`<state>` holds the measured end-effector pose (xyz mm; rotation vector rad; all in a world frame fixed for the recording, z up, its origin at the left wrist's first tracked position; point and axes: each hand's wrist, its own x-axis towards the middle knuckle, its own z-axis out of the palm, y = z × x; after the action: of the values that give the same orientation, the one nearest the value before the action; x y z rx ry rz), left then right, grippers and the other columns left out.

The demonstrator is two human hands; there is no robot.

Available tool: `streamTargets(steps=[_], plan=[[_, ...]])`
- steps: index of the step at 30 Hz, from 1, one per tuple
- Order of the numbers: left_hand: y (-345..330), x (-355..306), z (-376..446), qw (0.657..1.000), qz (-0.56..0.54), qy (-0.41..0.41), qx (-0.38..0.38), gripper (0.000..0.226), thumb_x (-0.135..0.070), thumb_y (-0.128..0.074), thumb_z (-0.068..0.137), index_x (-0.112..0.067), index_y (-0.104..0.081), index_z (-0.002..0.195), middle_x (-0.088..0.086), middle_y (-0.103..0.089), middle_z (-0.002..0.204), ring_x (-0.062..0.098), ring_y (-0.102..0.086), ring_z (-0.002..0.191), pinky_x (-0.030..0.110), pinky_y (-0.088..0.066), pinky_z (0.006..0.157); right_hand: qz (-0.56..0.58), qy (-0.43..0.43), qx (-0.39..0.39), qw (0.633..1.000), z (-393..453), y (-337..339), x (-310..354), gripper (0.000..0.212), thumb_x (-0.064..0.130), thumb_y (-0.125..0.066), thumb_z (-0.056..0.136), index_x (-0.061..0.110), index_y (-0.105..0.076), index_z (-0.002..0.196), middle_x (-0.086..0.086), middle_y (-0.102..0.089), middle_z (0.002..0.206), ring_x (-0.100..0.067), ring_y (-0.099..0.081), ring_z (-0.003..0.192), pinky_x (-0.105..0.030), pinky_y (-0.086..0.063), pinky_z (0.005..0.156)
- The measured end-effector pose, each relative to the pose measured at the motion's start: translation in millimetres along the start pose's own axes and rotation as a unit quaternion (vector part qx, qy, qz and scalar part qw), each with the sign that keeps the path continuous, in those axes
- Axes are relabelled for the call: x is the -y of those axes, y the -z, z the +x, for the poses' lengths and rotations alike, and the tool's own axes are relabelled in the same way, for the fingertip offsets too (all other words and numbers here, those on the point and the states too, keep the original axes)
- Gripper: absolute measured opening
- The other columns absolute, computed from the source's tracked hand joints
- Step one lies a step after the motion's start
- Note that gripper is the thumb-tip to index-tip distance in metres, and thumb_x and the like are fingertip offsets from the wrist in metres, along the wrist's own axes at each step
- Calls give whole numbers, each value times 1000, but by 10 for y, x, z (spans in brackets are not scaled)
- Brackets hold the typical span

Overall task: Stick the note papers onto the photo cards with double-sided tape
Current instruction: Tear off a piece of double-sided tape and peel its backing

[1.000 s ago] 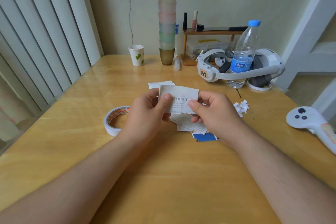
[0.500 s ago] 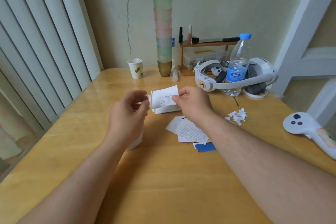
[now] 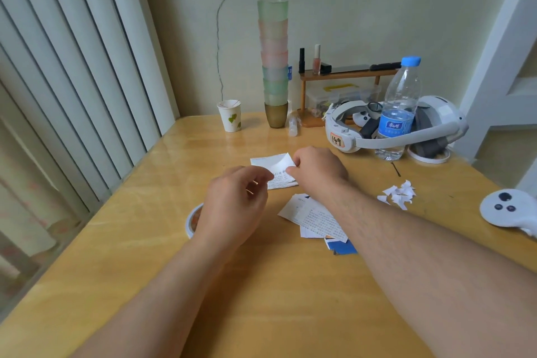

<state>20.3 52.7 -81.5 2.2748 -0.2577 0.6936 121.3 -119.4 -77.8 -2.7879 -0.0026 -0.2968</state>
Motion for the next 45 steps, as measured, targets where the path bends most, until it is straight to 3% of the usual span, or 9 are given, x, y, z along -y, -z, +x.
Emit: streamTargets(steps=[5, 12, 16, 21, 28, 32, 36, 42, 45], plan=[[10, -32, -25, 1000, 0, -13, 16, 23, -13, -67, 95, -31, -78, 102, -25, -69, 91, -2, -64, 86, 16, -51, 75, -4, -12, -5, 1000, -43, 2, -30, 23, 49, -66, 96, 31, -60, 108, 2, -66, 101, -24, -62, 88, -27, -38, 54], [127, -55, -10, 994, 65, -11, 91, 14, -42, -68, 98, -36, -79, 104, -24, -69, 80, -1, -62, 79, 23, -51, 71, 113, -7, -36, 993, -340, 166, -200, 19, 34, -55, 100, 30, -69, 89, 9, -69, 82, -14, -64, 71, -29, -52, 56], [185, -30, -18, 988, 104, -10, 112, 25, -52, -65, 98, -32, -80, 95, -22, -64, 74, -2, -57, 77, 22, -45, 65, 151, 7, 29, 988, -638, 383, -343, 16, 31, -59, 100, 33, -74, 95, 15, -65, 87, -10, -65, 85, -33, -59, 76], [340, 57, -18, 974, 134, -5, 185, 33, -69, -61, 90, -41, -75, 99, -14, -64, 85, 5, -57, 84, 33, -52, 73, 156, 3, 12, 988, -971, 409, -482, 17, 31, -60, 98, 35, -75, 92, 18, -64, 78, -3, -62, 75, -26, -52, 63], [676, 114, -20, 909, 151, 79, 381, 47, -43, -66, 89, -64, -46, 126, -17, -64, 87, 3, -62, 80, 27, -58, 74, 223, 17, -23, 974, -1068, 378, -529, 16, 28, -64, 94, 33, -74, 82, 12, -57, 62, -3, -53, 62, -20, -41, 57], [699, 93, -5, 936, 157, 51, 312, 41, -55, -63, 91, -61, -52, 130, -26, -70, 89, -1, -65, 82, 21, -56, 73, 226, 45, -13, 973, -1085, 338, -483, 17, 26, -64, 94, 32, -74, 81, 13, -59, 63, -5, -54, 65, -25, -48, 58], [635, 36, 10, 972, -37, 54, 224, 61, -27, -84, 84, -52, -56, 131, -13, -76, 91, 9, -67, 76, 36, -59, 80, 275, 114, -66, 952, -1132, 340, -401, 13, 22, -68, 95, 30, -78, 93, 10, -62, 76, -7, -56, 75, -21, -48, 69], [494, -250, -137, 943, -248, 66, 214, 63, -7, -87, 81, -34, -55, 129, 11, -78, 89, 21, -67, 70, 27, -55, 64, 324, 234, -83, 913, -1256, 382, -315, 29, 28, -65, 100, 25, -72, 128, 19, -59, 113, -12, -62, 97, -23, -53, 77], [456, -300, -163, 935, -279, 63, 210, 61, -5, -87, 80, -34, -53, 122, 13, -77, 88, 24, -67, 70, 37, -58, 69, 298, 263, -86, 914, -1288, 384, -293, 32, 32, -64, 98, 25, -72, 128, 18, -58, 116, -9, -60, 102, -28, -55, 79]])
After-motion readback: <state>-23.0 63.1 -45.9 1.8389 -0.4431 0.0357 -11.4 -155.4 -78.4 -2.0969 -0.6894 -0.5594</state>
